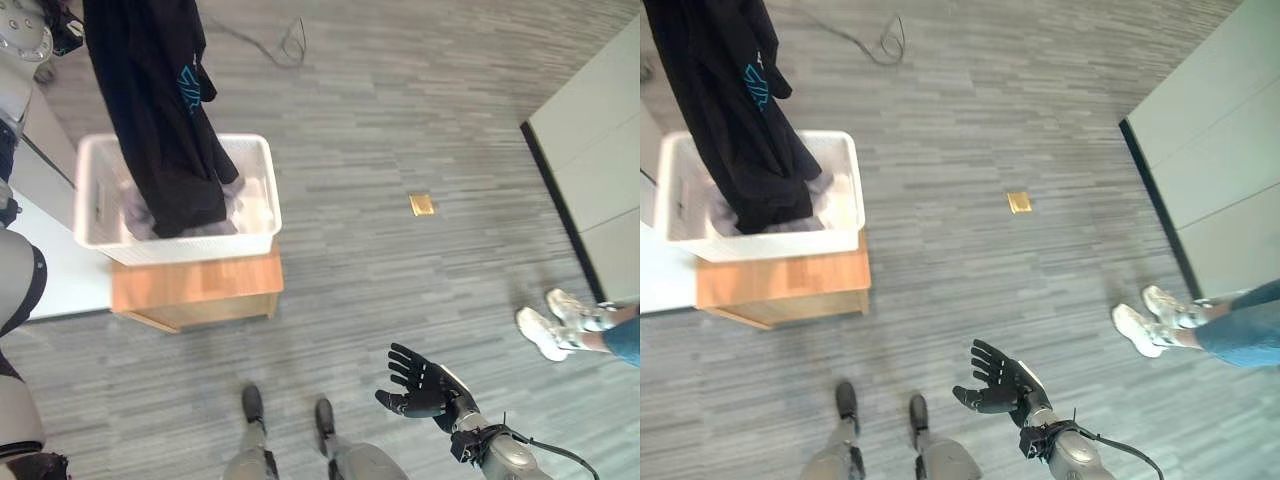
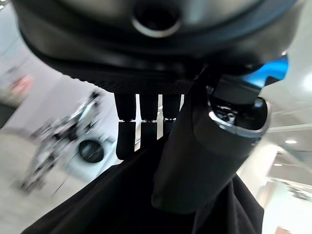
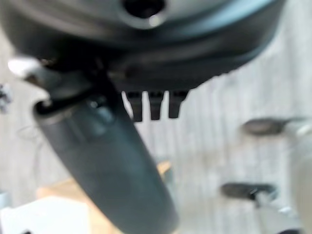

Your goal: Pick up bed clothes into laundry basket.

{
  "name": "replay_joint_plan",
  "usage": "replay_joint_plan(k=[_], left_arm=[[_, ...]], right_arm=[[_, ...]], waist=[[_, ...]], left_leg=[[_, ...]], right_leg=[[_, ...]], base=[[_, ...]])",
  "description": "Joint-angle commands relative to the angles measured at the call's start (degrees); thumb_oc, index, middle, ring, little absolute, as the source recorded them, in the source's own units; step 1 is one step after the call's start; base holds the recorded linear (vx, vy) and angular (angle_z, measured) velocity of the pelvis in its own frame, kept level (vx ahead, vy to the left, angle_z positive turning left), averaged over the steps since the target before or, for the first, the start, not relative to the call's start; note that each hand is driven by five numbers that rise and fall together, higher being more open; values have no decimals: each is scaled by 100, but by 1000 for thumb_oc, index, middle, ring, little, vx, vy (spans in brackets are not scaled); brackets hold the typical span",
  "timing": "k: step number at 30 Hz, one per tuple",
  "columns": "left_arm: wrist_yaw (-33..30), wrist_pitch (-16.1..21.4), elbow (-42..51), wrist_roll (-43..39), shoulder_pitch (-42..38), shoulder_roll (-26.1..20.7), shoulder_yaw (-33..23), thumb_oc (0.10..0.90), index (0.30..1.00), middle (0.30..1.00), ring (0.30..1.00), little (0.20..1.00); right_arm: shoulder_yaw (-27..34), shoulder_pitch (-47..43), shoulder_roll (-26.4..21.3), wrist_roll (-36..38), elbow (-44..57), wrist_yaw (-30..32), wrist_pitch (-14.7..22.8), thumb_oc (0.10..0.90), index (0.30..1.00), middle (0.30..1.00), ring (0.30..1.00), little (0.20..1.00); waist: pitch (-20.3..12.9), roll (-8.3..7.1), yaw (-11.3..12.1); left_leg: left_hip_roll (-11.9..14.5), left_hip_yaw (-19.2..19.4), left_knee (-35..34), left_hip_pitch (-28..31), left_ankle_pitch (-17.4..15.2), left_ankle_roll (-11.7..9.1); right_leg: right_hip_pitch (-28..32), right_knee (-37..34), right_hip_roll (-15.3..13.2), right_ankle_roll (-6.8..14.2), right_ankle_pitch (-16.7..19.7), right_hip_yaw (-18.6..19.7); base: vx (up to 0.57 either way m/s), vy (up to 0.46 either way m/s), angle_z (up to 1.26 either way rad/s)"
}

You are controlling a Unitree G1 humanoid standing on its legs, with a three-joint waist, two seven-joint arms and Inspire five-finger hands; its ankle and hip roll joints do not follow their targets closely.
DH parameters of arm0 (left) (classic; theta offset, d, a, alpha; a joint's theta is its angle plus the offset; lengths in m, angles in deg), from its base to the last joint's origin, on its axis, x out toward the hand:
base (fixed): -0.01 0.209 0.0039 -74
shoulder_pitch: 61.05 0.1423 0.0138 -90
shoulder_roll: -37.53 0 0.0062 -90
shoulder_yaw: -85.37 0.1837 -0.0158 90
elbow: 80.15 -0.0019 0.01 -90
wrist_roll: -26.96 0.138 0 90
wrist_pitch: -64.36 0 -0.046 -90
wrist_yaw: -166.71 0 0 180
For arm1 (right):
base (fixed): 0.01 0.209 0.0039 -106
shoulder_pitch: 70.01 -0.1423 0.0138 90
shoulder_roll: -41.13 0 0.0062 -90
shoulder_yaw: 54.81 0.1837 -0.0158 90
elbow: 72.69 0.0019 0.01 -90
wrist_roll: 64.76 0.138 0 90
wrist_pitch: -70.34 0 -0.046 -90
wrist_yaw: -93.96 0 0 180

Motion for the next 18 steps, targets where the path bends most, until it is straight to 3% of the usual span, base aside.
replay_joint_plan(k=[1, 5, 11, 14, 18], left_arm=[[-357, 209, -468, 301, -822, -76, -271, 400, 300, 300, 300, 300], [-325, 224, -421, 539, -165, -252, -537, 400, 300, 300, 300, 300], [-351, 266, 145, 1121, 450, -284, -588, 400, 300, 300, 300, 300], [-404, 275, 1115, 1749, 849, -225, -477, 400, 300, 300, 300, 300], [-399, 262, 1444, 2001, 1089, -112, -488, 400, 300, 300, 300, 300]], right_arm=[[311, -313, -152, 48, 472, -12, 518, 800, 900, 900, 900, 900], [126, -305, -27, -18, 552, -35, 584, 800, 900, 900, 900, 900], [63, -235, 22, -148, 610, -51, 667, 800, 900, 900, 900, 900], [-73, -292, -23, -289, 636, -84, 755, 800, 900, 900, 900, 900], [-137, -346, -42, -325, 643, -62, 780, 800, 900, 900, 900, 900]], waist=[[162, 160, 222], [310, -7, 239], [422, 81, 340], [542, 157, 447], [618, 139, 474]], left_leg=[[194, 181, 1, 800, -857, -317], [229, 189, 1, 743, -840, -311], [199, 126, 1, 770, -862, -295], [164, 21, 1, 742, -856, -276], [165, -31, 1, 716, -843, -268]], right_leg=[[-176, 41, -117, 563, 47, -41], [-249, 49, -89, 561, 81, -1], [-211, 78, -119, 531, 35, -58], [-196, 108, -142, 521, 3, -166], [-213, 106, -135, 515, 11, -193]], base=[[-63, -21, 3], [-33, -17, 2], [-10, 9, 3], [-43, 3, 9], [-43, -14, 11]])
